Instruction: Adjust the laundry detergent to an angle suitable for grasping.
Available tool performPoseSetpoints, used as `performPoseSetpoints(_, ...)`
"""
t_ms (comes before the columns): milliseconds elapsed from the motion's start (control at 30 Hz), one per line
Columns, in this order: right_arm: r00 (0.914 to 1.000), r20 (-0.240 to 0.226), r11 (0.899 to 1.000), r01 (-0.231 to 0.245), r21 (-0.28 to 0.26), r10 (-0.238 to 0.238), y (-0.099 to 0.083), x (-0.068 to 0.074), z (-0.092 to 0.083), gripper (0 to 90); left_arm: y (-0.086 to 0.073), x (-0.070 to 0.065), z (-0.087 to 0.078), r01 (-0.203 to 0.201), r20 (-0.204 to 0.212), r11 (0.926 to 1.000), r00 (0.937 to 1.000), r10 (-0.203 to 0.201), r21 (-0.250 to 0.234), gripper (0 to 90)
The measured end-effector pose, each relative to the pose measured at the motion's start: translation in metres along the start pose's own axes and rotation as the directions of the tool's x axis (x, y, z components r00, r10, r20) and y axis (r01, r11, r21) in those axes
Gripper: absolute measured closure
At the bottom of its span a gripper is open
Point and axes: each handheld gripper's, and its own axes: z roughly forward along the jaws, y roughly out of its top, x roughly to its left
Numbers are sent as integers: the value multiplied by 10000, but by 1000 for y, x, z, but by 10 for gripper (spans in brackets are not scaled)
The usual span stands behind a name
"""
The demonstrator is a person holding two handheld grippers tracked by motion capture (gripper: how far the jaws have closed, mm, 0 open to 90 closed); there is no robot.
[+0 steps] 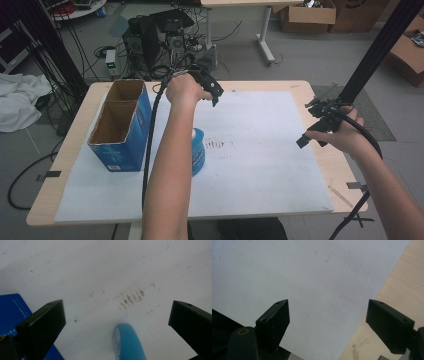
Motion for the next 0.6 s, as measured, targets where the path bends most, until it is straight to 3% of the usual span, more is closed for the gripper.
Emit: performPoseSetpoints(600,9999,-112,9999,71,-79,-72,3,-2,1,193,-4,4,-6,-27,-22,10000,10000,27,-38,17)
